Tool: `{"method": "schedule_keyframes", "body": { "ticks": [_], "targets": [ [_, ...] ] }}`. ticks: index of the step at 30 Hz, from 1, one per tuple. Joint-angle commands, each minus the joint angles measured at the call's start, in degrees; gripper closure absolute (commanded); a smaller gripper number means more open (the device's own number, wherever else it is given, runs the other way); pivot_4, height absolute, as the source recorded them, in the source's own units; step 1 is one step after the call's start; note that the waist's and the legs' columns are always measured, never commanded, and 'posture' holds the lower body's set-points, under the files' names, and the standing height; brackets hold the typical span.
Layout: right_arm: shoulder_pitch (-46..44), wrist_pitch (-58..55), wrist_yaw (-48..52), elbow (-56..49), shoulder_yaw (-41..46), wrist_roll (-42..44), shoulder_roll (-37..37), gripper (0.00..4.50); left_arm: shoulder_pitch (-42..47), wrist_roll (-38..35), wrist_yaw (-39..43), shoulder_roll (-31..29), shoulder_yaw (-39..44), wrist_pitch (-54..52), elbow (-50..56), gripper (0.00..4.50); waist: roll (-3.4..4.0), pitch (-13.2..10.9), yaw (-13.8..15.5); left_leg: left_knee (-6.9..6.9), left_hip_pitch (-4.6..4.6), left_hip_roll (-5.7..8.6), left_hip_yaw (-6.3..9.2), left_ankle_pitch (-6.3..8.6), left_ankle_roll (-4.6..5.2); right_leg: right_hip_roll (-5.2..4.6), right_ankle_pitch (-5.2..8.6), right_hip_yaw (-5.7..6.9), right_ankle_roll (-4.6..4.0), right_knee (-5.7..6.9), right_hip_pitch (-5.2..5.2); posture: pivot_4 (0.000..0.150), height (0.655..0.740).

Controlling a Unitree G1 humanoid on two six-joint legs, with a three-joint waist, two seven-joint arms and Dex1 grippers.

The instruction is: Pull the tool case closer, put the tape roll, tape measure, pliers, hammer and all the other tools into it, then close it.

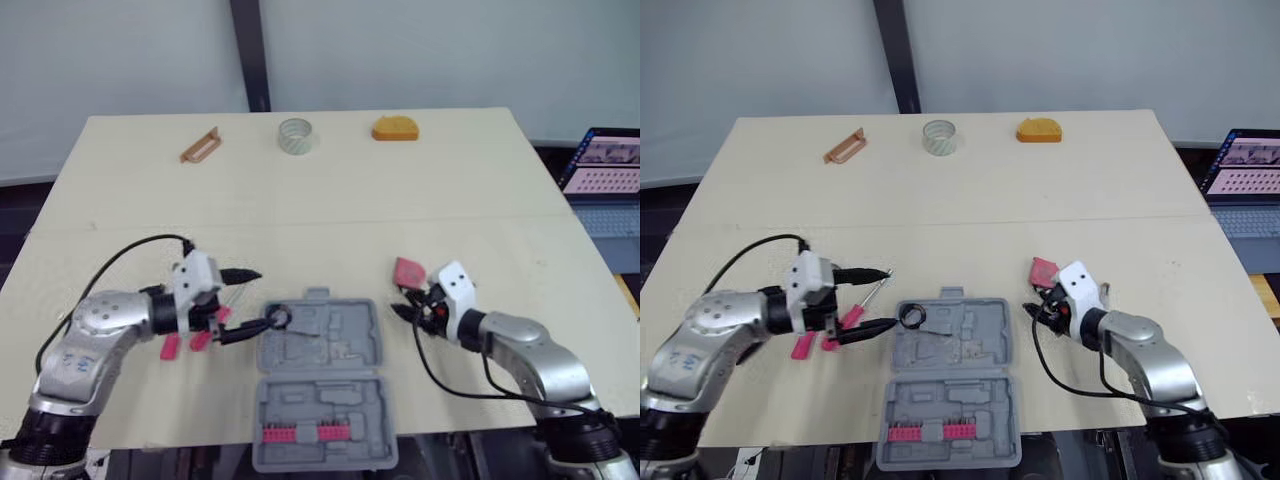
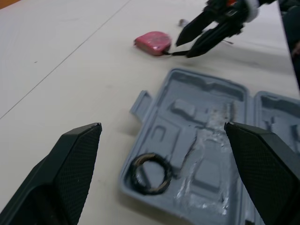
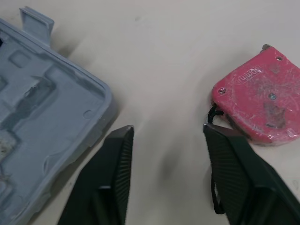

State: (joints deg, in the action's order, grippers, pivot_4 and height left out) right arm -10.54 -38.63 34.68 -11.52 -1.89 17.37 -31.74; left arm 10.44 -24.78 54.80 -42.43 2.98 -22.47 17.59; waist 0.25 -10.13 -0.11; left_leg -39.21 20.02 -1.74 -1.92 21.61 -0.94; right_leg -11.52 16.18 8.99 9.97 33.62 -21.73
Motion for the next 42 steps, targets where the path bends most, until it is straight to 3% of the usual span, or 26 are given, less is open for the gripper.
{"method": "schedule_keyframes", "body": {
  "ticks": [1, 25, 28, 31, 42],
  "targets": [
    [-0.21, 1.34, -1.01, -0.23, -0.06, -1.7, -0.1, 1.84, 2.13, -0.03, -0.39, 0.82, -1.12, 0.01, 1.52, 0.0, 0.0, 0.0, 0.01, 0.0, 0.0, 0.0, 0.0, 0.0, 0.0, 0.0, 0.0, 0.0, 0.0, 0.0, 0.0, 0.15, 0.74],
    [-3.27, 4.01, -1.17, 6.7, -1.83, -5.12, 4.3, 1.84, 6.6, 1.91, -0.55, 3.45, -5.74, 0.65, 1.27, 0.0, 0.0, 0.0, -0.04, -0.01, 0.01, 0.0, 0.0, 0.0, 0.0, 0.0, 0.0, 0.0, 0.0, -0.01, 0.0, 0.15, 0.74],
    [-3.64, 4.13, -1.35, 7.38, -2.15, -5.48, 4.98, 2.77, 6.54, 2.06, -0.71, 3.44, -5.69, 0.61, 1.41, 0.0, 0.0, 0.0, -0.05, -0.01, 0.01, 0.0, 0.01, 0.0, 0.0, 0.0, 0.0, 0.0, 0.0, -0.01, 0.0, 0.15, 0.74],
    [-3.97, 3.54, -2.43, 8.65, -1.9, -6.34, 5.22, 4.29, 6.66, 2.07, -1.07, 3.57, -5.68, 0.33, 1.75, 0.0, 0.0, 0.0, 0.01, -0.01, 0.01, 0.0, 0.01, 0.0, 0.0, 0.0, 0.0, 0.0, 0.0, -0.01, 0.0, 0.15, 0.74],
    [-2.8, 1.04, -3.78, 8.22, -0.93, -6.69, 4.5, 4.43, 7.7, 2.59, -1.33, 4.03, -6.14, 0.86, 0.85, 0.0, -0.04, 0.03, 0.13, -0.03, -0.01, 0.0, 0.01, 0.0, 0.0, 0.0, 0.0, -0.01, 0.0, 0.0, 0.03, 0.15, 0.74]
  ]
}}
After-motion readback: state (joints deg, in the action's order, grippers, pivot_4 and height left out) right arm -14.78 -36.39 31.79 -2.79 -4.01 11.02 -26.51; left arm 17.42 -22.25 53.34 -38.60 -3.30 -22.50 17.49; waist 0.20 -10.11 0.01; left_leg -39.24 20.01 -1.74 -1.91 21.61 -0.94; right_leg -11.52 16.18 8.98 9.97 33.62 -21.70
